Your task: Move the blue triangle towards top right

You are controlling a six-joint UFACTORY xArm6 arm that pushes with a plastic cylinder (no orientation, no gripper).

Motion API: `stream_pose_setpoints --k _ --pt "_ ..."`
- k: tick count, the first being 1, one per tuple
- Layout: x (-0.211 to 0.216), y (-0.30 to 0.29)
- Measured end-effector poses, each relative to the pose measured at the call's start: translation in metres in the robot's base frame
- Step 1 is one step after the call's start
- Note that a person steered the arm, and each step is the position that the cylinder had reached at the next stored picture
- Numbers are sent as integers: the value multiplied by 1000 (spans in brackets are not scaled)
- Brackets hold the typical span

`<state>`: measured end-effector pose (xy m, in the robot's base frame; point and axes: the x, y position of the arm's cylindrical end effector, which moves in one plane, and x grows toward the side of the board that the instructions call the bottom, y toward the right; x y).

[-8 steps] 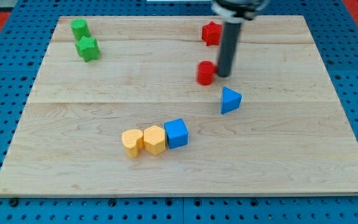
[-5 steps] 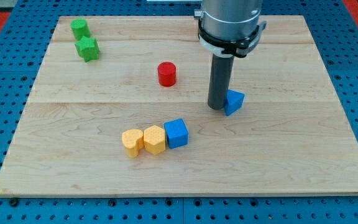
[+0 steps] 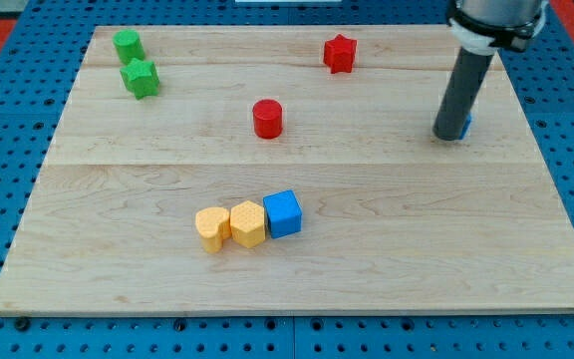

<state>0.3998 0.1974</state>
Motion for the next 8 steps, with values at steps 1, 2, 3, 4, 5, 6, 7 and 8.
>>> stream_pose_setpoints --k 1,2,3,4,5,6,7,8 --pt "22 25" --pt "-14 34" --pt "-63 19" --pt "-70 10" --pt "-48 3" --pt "-72 -34" --pt "-99 -58" --pt "-101 -58"
